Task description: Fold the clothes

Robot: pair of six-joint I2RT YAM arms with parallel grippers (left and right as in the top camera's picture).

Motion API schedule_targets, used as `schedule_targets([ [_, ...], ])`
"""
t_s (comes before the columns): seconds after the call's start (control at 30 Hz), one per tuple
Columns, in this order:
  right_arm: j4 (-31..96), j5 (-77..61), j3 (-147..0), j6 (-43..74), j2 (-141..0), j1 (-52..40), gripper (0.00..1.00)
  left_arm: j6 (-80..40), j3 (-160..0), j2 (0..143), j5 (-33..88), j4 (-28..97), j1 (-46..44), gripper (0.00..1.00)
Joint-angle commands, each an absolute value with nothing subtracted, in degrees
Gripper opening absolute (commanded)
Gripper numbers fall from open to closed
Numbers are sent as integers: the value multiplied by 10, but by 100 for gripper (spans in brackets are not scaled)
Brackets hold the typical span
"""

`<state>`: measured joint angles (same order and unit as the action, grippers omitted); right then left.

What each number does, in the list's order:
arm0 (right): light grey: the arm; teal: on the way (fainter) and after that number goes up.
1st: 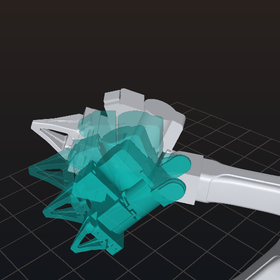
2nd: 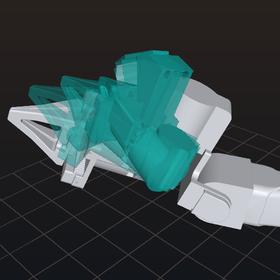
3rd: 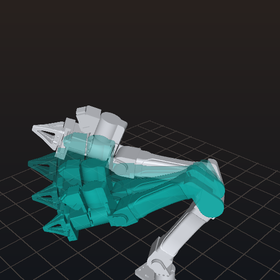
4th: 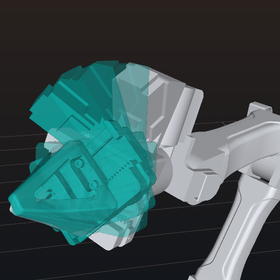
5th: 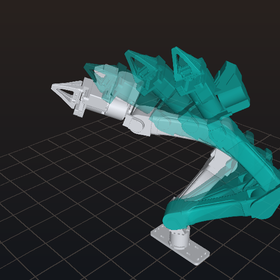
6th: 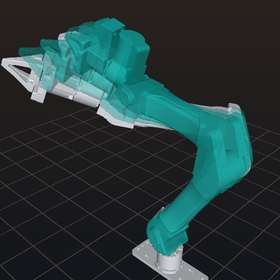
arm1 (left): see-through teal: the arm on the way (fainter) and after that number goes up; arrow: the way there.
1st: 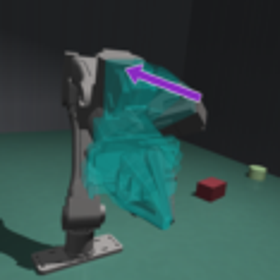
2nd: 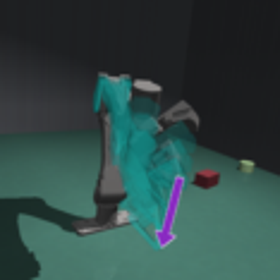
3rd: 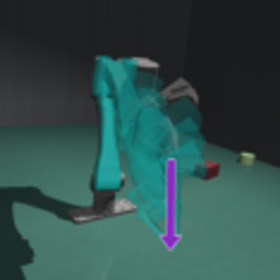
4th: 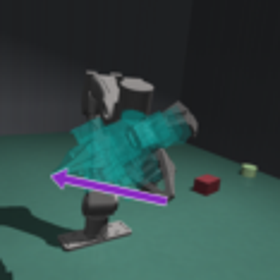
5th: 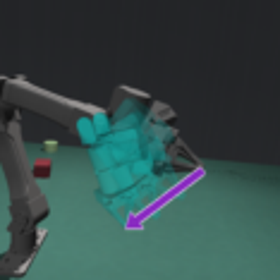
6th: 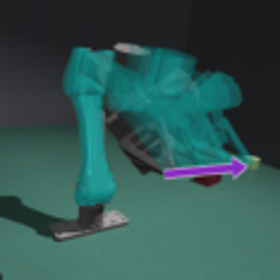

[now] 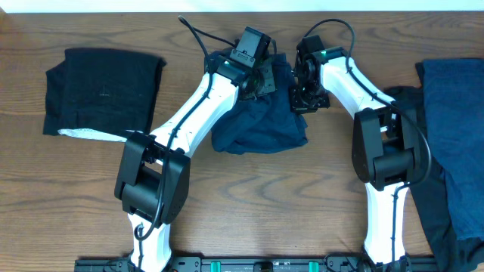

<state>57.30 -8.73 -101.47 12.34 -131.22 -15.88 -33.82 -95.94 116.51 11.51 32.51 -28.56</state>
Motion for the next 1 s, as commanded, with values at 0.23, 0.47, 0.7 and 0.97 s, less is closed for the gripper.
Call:
schedule_targets([
  [0.23,571,-93,-999,115,-1315,-170,1,-364,-974,1167,148,305,-289,6],
  [0.47,571,-92,-999,115,-1315,-170,1,-363,-974,1172,148,289,-292,6],
  [0.7,570,-92,-999,115,-1315,-170,1,-362,-974,1173,169,268,-295,39],
  [0.97,613,-93,-1051,102,-1306,-142,1,-318,-974,1138,195,258,-264,48],
])
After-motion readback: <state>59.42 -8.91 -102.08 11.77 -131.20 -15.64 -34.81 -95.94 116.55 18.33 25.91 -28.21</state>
